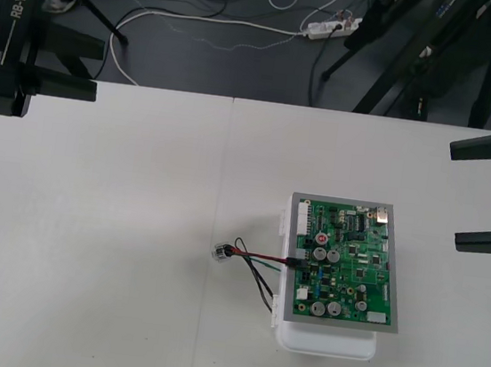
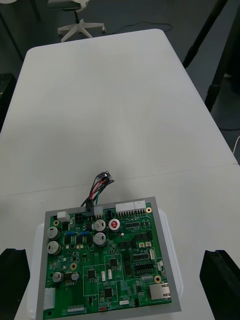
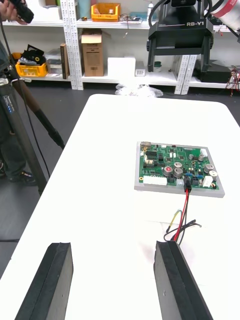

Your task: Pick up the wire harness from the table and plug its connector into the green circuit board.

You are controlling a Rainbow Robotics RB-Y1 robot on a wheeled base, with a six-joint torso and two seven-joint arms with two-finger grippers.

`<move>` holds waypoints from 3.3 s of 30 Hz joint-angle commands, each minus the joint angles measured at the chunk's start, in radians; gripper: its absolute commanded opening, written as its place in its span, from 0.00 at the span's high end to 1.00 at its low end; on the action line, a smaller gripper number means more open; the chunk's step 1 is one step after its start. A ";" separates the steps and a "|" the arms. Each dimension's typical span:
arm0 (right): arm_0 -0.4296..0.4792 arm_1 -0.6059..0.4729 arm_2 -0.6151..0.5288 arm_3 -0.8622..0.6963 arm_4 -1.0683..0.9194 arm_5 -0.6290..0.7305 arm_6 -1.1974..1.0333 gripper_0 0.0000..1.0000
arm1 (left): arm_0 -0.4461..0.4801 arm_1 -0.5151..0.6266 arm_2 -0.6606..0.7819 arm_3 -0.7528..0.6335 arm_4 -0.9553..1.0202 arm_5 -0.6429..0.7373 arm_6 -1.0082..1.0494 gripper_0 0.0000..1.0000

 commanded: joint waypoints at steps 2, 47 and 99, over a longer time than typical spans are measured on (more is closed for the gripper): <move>0.010 0.006 -0.035 -0.025 0.005 -0.005 -0.021 0.00 | -0.039 0.042 -0.006 -0.027 0.012 -0.022 -0.030 0.52; 0.010 0.006 -0.035 -0.025 0.005 -0.005 -0.021 0.00 | -0.039 0.042 -0.006 -0.027 0.012 -0.022 -0.030 0.52; 0.010 0.006 -0.035 -0.025 0.005 -0.005 -0.021 0.00 | -0.039 0.042 -0.006 -0.027 0.012 -0.022 -0.030 0.52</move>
